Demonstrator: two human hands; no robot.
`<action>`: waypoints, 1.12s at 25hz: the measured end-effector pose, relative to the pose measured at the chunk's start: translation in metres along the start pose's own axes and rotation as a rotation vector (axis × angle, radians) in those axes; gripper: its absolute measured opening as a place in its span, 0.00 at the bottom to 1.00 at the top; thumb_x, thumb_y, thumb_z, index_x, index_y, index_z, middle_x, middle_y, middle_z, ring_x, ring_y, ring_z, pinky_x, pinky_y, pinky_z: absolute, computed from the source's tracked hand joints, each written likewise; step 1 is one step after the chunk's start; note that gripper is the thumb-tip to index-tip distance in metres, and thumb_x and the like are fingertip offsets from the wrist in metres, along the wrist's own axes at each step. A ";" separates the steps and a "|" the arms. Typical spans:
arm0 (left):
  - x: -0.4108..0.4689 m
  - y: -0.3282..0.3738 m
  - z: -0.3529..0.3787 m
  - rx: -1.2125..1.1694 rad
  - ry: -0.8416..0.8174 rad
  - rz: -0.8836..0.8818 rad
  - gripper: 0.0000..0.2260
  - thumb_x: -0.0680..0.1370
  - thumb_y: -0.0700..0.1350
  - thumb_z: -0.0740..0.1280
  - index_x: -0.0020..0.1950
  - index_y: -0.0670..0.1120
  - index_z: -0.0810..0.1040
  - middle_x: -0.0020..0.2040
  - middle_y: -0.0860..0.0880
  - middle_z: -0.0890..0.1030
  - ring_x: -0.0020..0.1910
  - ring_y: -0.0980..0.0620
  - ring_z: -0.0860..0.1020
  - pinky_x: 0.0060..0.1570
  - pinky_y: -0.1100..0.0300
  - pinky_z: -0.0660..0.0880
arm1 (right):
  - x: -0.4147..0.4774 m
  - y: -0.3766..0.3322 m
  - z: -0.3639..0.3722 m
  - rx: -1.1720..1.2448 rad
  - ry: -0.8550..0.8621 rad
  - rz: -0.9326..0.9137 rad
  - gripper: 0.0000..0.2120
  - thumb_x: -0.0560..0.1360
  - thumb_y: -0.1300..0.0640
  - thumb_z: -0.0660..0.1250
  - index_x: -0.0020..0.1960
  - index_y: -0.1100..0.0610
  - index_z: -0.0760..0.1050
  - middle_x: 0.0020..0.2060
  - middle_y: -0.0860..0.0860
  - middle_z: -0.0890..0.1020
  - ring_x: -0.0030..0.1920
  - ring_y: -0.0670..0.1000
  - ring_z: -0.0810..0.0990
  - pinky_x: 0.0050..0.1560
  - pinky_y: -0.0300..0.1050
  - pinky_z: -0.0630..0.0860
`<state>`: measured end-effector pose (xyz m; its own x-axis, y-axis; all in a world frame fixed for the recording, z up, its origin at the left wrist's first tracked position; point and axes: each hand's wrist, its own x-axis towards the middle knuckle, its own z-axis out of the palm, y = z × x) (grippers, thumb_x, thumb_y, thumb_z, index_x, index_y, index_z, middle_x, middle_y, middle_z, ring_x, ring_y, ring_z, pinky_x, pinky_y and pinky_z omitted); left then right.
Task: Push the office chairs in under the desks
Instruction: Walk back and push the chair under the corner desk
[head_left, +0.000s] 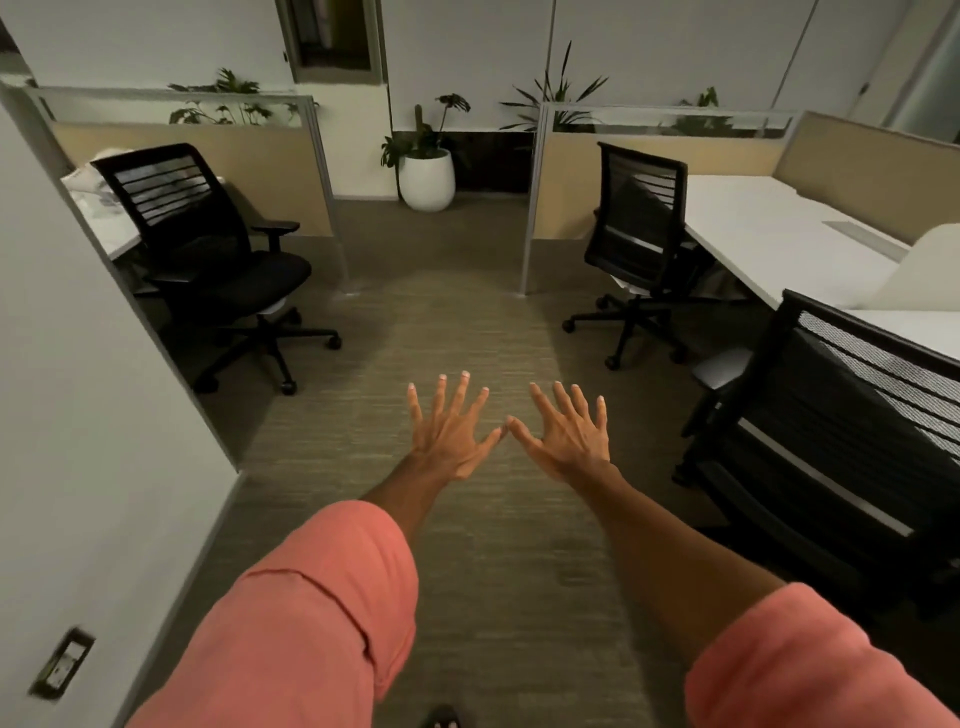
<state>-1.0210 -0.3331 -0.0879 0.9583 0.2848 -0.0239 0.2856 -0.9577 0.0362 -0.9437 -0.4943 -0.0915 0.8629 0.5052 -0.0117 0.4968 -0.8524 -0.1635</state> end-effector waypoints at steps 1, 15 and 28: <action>0.024 -0.012 -0.001 -0.009 -0.001 0.001 0.32 0.79 0.68 0.46 0.80 0.56 0.46 0.81 0.48 0.40 0.78 0.42 0.39 0.69 0.31 0.33 | 0.026 -0.007 -0.002 0.006 -0.006 0.012 0.38 0.76 0.27 0.42 0.80 0.44 0.44 0.80 0.55 0.48 0.79 0.58 0.43 0.75 0.64 0.38; 0.370 -0.106 -0.017 0.006 0.025 0.035 0.34 0.78 0.69 0.44 0.80 0.56 0.46 0.80 0.49 0.39 0.78 0.42 0.37 0.66 0.33 0.28 | 0.373 -0.008 -0.001 0.037 0.036 0.059 0.39 0.74 0.26 0.41 0.80 0.44 0.47 0.80 0.55 0.51 0.79 0.57 0.45 0.75 0.63 0.37; 0.711 -0.137 -0.037 -0.016 0.033 0.068 0.33 0.78 0.69 0.44 0.80 0.56 0.47 0.81 0.48 0.40 0.78 0.42 0.38 0.68 0.33 0.29 | 0.696 0.058 -0.025 0.041 0.058 0.126 0.39 0.74 0.26 0.42 0.80 0.44 0.49 0.80 0.55 0.53 0.79 0.56 0.46 0.75 0.62 0.37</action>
<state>-0.3780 0.0018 -0.0731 0.9752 0.2210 0.0125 0.2201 -0.9741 0.0523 -0.3123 -0.1953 -0.0847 0.9228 0.3845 0.0221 0.3807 -0.9018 -0.2048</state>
